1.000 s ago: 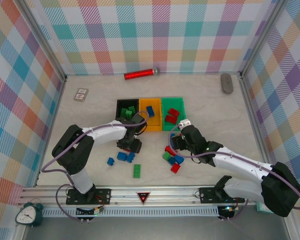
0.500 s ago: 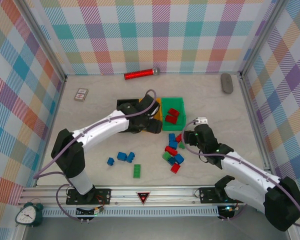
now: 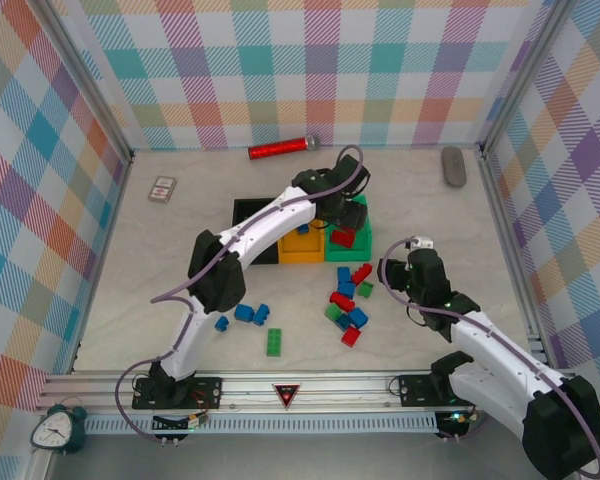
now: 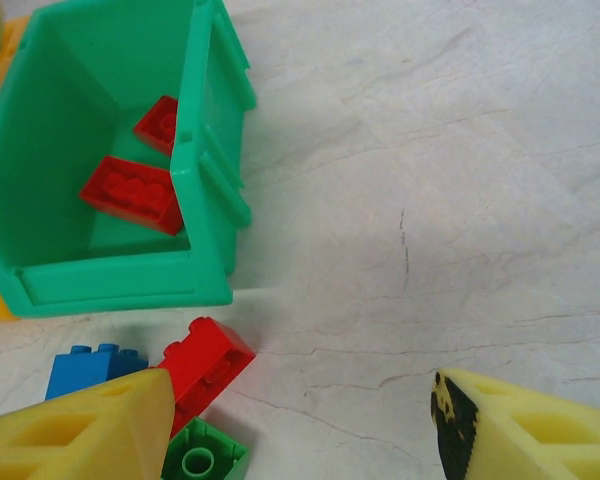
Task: Sort the legos into containers by color
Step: Place the lego in the container, then pick up the lego from the center of the table.
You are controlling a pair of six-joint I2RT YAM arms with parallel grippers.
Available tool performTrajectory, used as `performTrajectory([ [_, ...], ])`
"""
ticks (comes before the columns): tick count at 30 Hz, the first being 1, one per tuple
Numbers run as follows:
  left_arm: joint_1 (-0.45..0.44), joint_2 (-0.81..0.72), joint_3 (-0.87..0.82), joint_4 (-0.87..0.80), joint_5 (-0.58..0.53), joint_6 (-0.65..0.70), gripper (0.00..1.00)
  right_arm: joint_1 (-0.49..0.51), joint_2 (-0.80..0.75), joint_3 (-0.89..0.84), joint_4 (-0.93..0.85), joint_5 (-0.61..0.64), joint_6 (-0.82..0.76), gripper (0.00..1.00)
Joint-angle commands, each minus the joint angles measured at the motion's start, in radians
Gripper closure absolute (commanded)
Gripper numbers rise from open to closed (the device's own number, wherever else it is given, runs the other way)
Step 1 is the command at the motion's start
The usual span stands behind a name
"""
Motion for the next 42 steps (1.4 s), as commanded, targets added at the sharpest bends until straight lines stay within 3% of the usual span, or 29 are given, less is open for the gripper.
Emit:
performTrajectory([
  [1, 0.008, 0.052, 0.103, -0.103, -0.034, 0.016, 0.29, -0.005, 0.02, 0.008, 0.024, -0.037, 0.014, 0.31],
  [5, 0.009, 0.039, 0.103, -0.1, -0.033, 0.012, 0.22, -0.005, 0.04, 0.015, 0.028, -0.058, 0.008, 0.31],
  [9, -0.003, -0.068, -0.024, -0.051, -0.022, 0.007, 0.2, -0.005, 0.059, 0.019, 0.042, -0.101, 0.004, 0.31],
  [19, -0.03, -0.602, -0.776, 0.308, -0.021, -0.132, 0.2, -0.005, 0.166, 0.051, 0.083, -0.218, 0.0, 0.32],
  [23, -0.029, -0.765, -0.967, 0.352, -0.028, -0.176, 0.2, -0.003, 0.189, 0.052, 0.079, -0.272, -0.011, 0.33],
  [30, -0.03, -0.886, -1.137, 0.372, -0.045, -0.203, 0.19, 0.03, 0.178, 0.106, -0.046, -0.391, 0.003, 0.34],
  [37, -0.03, -0.892, -1.194, 0.418, -0.075, -0.217, 0.19, 0.061, 0.187, 0.224, -0.3, -0.383, 0.04, 0.34],
  [42, -0.029, -0.859, -1.179, 0.43, -0.089, -0.208, 0.19, 0.107, 0.297, 0.302, -0.353, -0.363, 0.059, 0.36],
])
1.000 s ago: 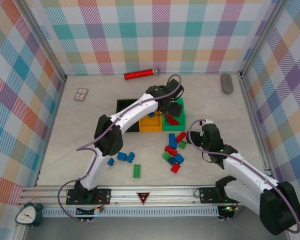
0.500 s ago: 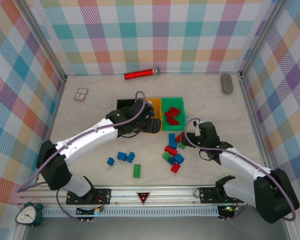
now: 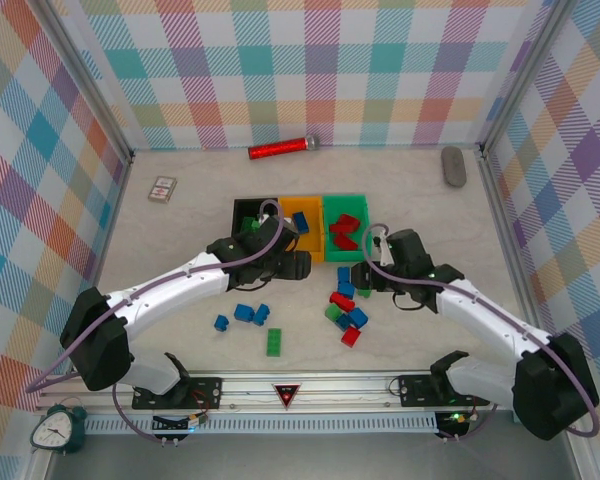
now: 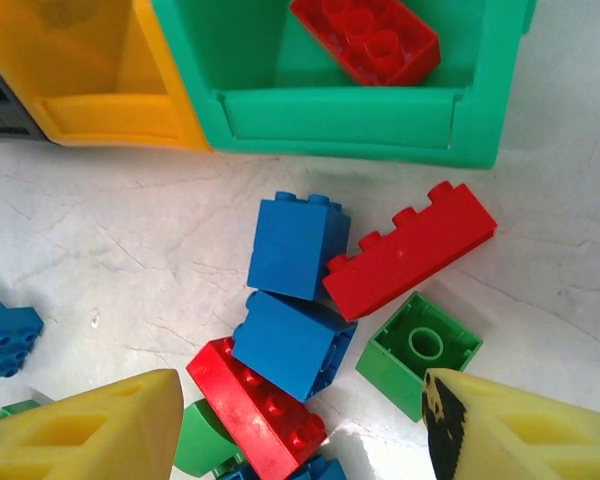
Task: Sort the legos into containers by color
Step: Pick up the lego from the center of the table.
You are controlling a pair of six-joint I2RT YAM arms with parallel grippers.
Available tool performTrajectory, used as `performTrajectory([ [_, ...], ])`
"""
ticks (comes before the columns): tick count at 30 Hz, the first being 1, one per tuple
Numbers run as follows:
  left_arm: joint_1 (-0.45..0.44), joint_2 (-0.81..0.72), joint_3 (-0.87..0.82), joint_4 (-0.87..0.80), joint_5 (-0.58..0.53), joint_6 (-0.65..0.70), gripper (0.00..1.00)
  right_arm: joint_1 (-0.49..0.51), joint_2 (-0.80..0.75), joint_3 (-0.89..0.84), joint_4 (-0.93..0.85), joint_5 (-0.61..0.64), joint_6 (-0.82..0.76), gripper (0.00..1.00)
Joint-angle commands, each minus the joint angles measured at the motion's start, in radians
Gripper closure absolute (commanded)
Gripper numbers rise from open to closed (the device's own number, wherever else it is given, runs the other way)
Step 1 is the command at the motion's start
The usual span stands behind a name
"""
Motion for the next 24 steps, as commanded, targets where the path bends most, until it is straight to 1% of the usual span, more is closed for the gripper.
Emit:
performTrajectory([
  [1, -0.008, 0.017, 0.007, 0.037, -0.038, -0.002, 0.19, 0.051, 0.072, 0.063, -0.093, 0.026, 0.03, 0.36],
  [4, -0.008, 0.029, 0.012, 0.059, -0.061, -0.013, 0.19, 0.108, 0.146, 0.12, -0.104, 0.087, 0.028, 0.37],
  [8, -0.008, 0.036, 0.002, 0.108, -0.051, -0.032, 0.2, 0.168, 0.239, 0.195, -0.157, 0.163, 0.032, 0.38],
  [13, -0.008, 0.049, -0.006, 0.118, -0.065, -0.032, 0.2, 0.177, 0.289, 0.223, -0.195, 0.226, 0.064, 0.4],
  [16, -0.008, 0.064, -0.017, 0.144, -0.076, -0.018, 0.2, 0.176, 0.298, 0.228, -0.201, 0.233, 0.072, 0.4],
  [19, -0.007, 0.092, 0.005, 0.151, -0.088, -0.007, 0.19, 0.177, 0.338, 0.239, -0.198, 0.201, 0.087, 0.4],
  [24, -0.007, 0.098, 0.036, 0.147, -0.091, 0.018, 0.19, 0.216, 0.387, 0.278, -0.203, 0.206, 0.114, 0.4],
])
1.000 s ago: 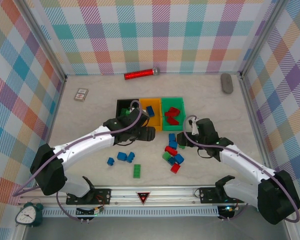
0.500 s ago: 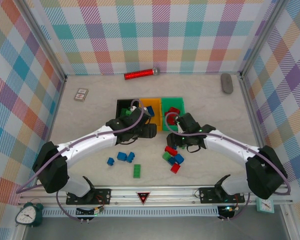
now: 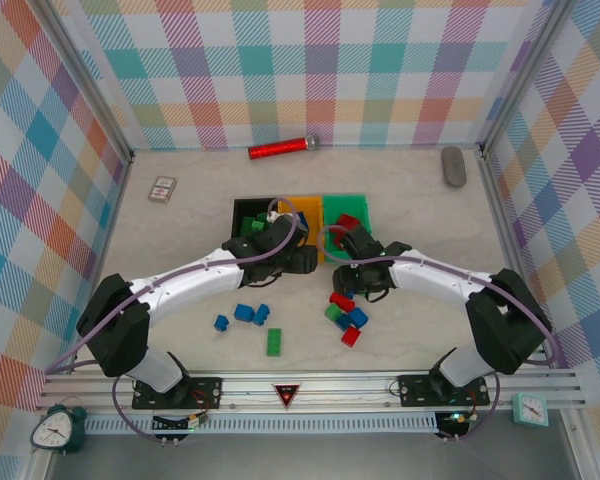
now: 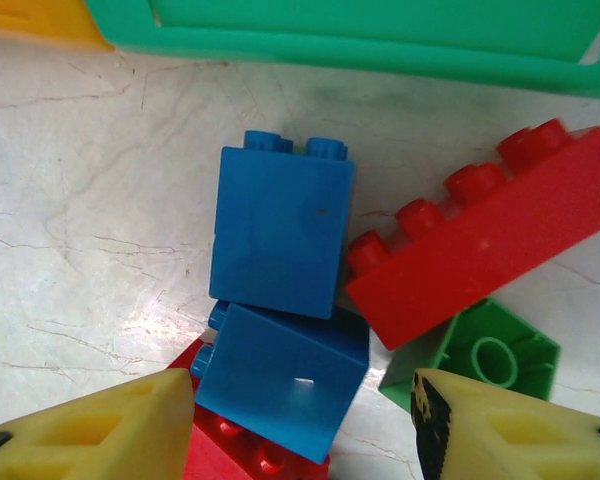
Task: Sort the legos into containers by color
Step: Pick up the lego from the center of the table.
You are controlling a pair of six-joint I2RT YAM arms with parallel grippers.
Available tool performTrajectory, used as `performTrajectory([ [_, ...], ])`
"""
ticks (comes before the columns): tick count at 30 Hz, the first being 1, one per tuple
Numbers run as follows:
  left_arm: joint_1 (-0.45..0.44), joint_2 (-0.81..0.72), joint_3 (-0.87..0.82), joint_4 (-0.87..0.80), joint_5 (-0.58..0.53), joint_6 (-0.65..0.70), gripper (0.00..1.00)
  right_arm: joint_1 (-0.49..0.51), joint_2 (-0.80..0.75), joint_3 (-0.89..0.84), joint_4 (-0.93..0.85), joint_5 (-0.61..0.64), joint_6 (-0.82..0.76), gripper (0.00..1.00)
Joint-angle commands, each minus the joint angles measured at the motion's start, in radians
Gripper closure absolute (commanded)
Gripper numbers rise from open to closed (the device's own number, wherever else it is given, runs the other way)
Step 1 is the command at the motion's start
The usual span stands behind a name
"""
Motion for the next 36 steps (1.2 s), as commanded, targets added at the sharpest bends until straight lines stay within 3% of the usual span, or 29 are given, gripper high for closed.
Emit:
performTrajectory([
  [1, -0.005, -0.014, 0.024, 0.018, -0.028, 0.018, 0.2, 0.03, 0.021, 0.047, -0.026, 0.005, 0.036, 0.4],
  [18, 0.027, -0.265, -0.176, -0.011, -0.077, 0.01, 0.18, 0.053, 0.153, 0.071, -0.039, 0.088, 0.1, 0.4],
  [23, 0.04, -0.271, -0.186, -0.019, -0.075, 0.003, 0.18, 0.066, 0.183, 0.101, -0.034, 0.089, 0.088, 0.53],
  [27, 0.05, -0.26, -0.19, -0.022, -0.075, -0.006, 0.18, 0.071, 0.133, 0.096, -0.047, 0.096, 0.085, 0.6],
  [36, 0.092, -0.203, -0.174, 0.005, -0.039, -0.054, 0.19, 0.072, -0.021, 0.139, -0.099, 0.089, 0.075, 0.6],
])
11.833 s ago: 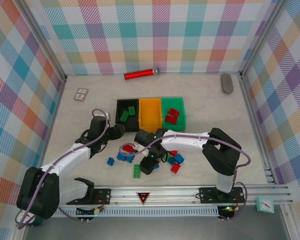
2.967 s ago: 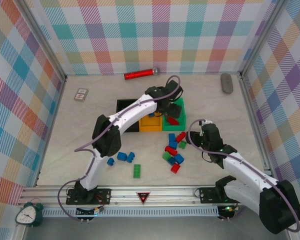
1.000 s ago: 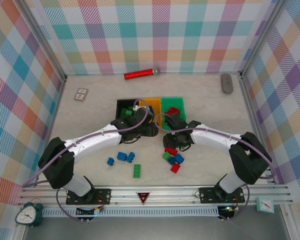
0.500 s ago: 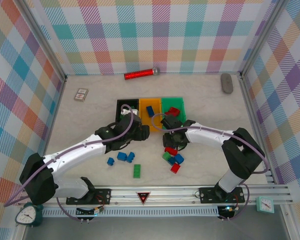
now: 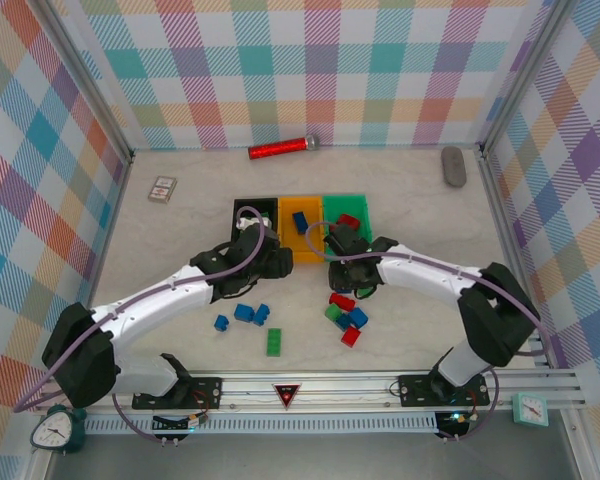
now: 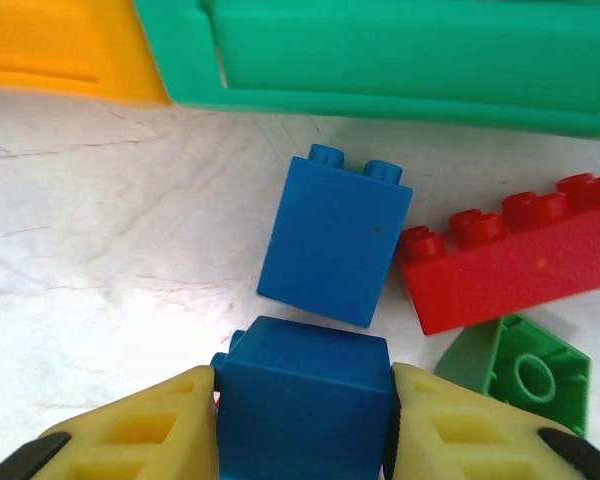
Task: Sort the legos into containers by color
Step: Pick up the lego from the center of the table, then place the lego in the container.
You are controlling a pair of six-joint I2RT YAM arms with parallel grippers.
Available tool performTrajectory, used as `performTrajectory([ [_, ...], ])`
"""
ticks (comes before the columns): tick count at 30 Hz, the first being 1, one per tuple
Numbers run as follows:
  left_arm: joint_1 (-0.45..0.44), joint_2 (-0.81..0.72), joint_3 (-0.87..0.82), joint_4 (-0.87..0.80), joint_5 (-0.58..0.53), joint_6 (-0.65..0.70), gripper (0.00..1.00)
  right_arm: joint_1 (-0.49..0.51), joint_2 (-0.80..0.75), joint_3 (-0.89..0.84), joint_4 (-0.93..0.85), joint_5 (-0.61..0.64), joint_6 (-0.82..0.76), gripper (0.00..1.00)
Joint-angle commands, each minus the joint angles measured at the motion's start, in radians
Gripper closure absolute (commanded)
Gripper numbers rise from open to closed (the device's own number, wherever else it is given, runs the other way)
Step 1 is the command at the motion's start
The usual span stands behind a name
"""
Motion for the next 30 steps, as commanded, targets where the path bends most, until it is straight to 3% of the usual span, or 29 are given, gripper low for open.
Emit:
performTrajectory([
  [1, 0.026, 0.021, 0.004, 0.007, 0.024, -0.044, 0.19, 0.005, -0.062, 0.054, -0.044, -0.003, -0.017, 0.6],
  [7, 0.046, 0.024, -0.011, 0.02, 0.057, -0.076, 0.19, 0.005, -0.02, 0.183, -0.027, -0.004, -0.075, 0.6],
  [16, 0.066, -0.038, -0.053, -0.046, 0.068, -0.103, 0.19, -0.012, 0.251, 0.501, -0.019, -0.017, -0.189, 0.58],
  [21, 0.069, -0.086, -0.068, -0.113, 0.053, -0.099, 0.19, -0.026, 0.378, 0.671, -0.06, -0.017, -0.229, 0.44],
  [25, 0.071, -0.135, -0.103, -0.143, 0.03, -0.1, 0.19, -0.026, 0.37, 0.66, -0.038, -0.06, -0.225, 0.4],
  [30, 0.072, -0.156, -0.14, -0.161, 0.037, -0.107, 0.19, -0.019, 0.275, 0.513, 0.033, -0.116, -0.219, 0.4],
])
